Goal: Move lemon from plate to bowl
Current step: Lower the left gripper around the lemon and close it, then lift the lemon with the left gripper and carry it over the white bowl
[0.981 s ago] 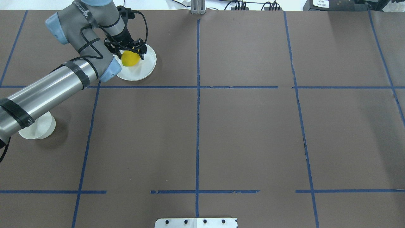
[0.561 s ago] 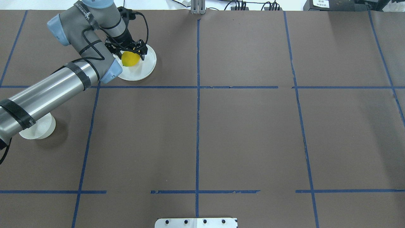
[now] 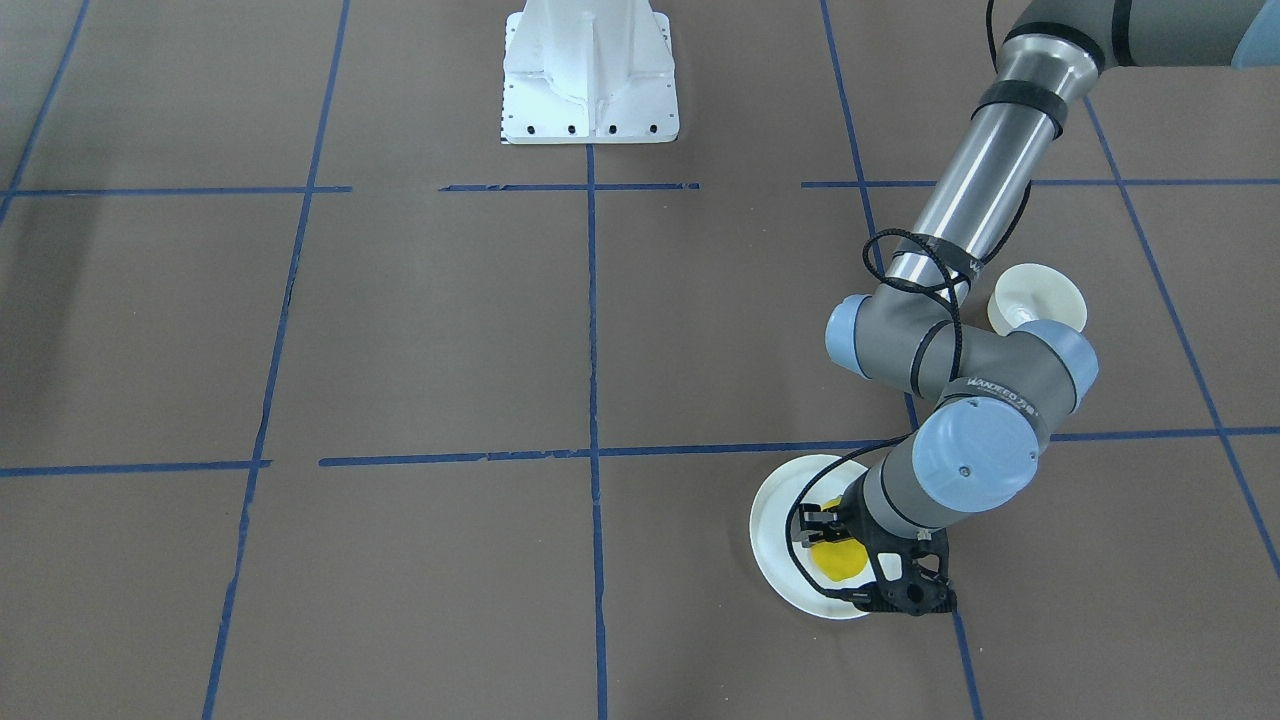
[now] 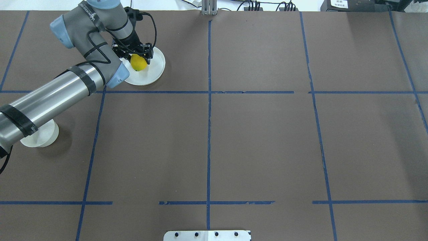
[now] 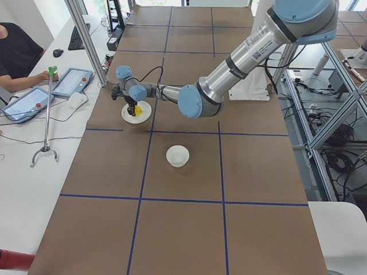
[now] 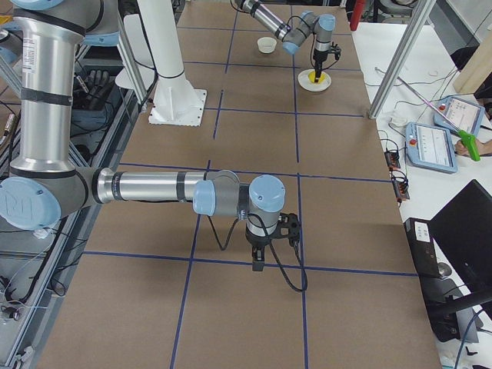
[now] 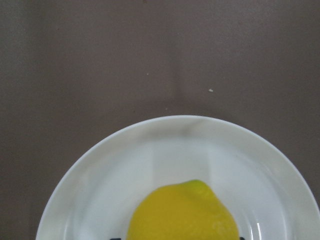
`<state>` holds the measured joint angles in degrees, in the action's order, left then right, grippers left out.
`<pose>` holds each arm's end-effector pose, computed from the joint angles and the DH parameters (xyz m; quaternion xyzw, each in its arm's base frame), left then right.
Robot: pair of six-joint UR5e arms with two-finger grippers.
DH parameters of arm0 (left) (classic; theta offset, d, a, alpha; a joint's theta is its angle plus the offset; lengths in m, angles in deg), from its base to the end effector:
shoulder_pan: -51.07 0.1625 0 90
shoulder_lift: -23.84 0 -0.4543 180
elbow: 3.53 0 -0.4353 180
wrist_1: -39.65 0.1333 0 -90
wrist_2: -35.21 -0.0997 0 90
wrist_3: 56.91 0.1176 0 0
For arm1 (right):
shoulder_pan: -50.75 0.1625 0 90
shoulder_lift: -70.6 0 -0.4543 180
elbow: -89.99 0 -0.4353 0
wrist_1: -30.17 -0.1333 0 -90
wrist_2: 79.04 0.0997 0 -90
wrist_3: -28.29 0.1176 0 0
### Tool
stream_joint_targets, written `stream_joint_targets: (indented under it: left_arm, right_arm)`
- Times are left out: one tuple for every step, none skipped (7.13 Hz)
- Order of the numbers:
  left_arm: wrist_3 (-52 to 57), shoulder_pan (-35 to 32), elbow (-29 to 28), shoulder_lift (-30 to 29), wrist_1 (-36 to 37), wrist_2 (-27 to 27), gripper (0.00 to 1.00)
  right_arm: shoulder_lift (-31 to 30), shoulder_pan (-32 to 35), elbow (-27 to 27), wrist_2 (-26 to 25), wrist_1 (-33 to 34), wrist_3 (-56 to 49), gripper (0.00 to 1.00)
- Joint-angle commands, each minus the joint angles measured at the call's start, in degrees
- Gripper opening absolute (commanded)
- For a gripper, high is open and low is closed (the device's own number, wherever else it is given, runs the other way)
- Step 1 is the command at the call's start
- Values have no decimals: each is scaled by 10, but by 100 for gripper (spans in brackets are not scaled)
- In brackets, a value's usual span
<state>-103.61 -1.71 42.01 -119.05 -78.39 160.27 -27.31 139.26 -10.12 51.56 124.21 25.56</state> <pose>0.5104 -0.7806 0.3909 0.0306 0.4122 0.0191 0.9104 0.0445 -0.4706 0.6882 -0.0113 -0.3470 -0.0290 0.9373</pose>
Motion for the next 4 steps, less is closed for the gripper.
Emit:
stream_joint_targets:
  left_arm:
    - [0,-4,4,0,2,0,9]
    - [-1,-12,11,1,4,0,0]
    - [-1,-17,30,7,9,0,0]
    - [-1,-23,72,35,14,3,0]
  right_arm:
    - [0,0,0,0,0,0,100]
    - [0,0,0,0,0,0,100]
    - [0,0,0,0,0,0,100]
    - [0,0,0,0,0,0,100]
